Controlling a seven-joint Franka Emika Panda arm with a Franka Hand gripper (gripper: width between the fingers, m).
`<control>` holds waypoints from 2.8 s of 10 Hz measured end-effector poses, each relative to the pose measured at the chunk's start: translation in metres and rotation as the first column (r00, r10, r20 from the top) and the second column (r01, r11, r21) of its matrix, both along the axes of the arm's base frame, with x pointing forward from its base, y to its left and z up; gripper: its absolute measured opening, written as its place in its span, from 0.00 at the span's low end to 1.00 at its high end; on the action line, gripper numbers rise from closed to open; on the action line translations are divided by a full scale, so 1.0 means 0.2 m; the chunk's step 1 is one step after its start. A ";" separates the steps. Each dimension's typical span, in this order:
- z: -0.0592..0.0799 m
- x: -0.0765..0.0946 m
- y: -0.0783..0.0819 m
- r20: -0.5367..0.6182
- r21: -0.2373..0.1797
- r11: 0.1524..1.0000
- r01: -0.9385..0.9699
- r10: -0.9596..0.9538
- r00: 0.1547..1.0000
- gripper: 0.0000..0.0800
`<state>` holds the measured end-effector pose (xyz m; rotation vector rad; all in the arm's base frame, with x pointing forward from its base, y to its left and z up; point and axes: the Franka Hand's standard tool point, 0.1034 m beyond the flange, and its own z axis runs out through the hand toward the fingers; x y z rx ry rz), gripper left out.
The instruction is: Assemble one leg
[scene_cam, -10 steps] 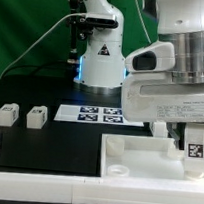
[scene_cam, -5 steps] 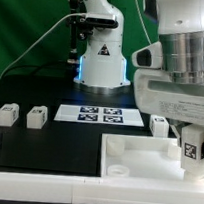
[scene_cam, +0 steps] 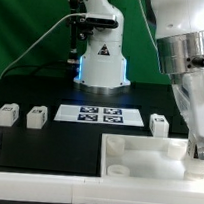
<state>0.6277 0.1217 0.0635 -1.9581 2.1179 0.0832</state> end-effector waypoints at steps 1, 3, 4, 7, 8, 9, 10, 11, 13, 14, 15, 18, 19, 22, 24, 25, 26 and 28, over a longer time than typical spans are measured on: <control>0.00 0.00 0.00 0.006 -0.005 0.999 -0.034 0.034 0.999 0.37; -0.01 -0.01 0.01 0.028 -0.026 0.985 -0.172 0.173 0.985 0.76; -0.01 -0.01 0.00 0.052 -0.059 0.939 -0.340 0.343 0.938 0.76; -0.01 -0.01 -0.03 0.084 -0.158 0.697 -0.699 0.715 0.694 0.81; -0.01 -0.01 -0.03 0.087 -0.173 0.651 -0.739 0.758 0.647 0.81; -0.01 -0.02 -0.03 0.068 -0.205 0.507 -0.837 0.861 0.505 0.81; 0.00 -0.02 0.00 0.026 -0.228 0.315 -0.921 0.948 0.318 0.81; 0.02 -0.01 0.02 -0.004 -0.254 0.128 -0.959 0.991 0.133 0.81; 0.01 -0.01 0.00 -0.001 -0.251 0.149 -0.956 0.988 0.154 0.81; 0.01 -0.01 0.00 -0.001 -0.252 0.145 -0.957 0.989 0.150 0.70; 0.01 -0.01 0.01 0.003 -0.242 0.205 -0.948 0.977 0.211 0.70; 0.00 -0.02 -0.02 0.002 -0.193 0.478 -0.857 0.873 0.487 0.36; 0.00 -0.01 -0.03 0.005 -0.165 0.612 -0.774 0.785 0.619 0.35; -0.01 -0.02 0.00 -0.047 -0.077 0.956 -0.284 0.281 0.959 0.34; -0.02 -0.02 0.02 -0.081 -0.052 0.999 0.004 -0.008 0.997 0.34; -0.02 -0.02 0.02 -0.079 -0.053 0.999 -0.009 0.005 0.997 0.34; -0.02 -0.02 0.02 -0.073 -0.056 0.997 -0.049 0.045 0.996 0.34; -0.02 -0.02 0.02 -0.036 -0.086 0.947 -0.308 0.306 0.951 0.59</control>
Offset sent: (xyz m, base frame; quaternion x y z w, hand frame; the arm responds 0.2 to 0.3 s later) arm 0.0007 0.0043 0.0013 -0.0297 -0.0274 -0.3429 0.9385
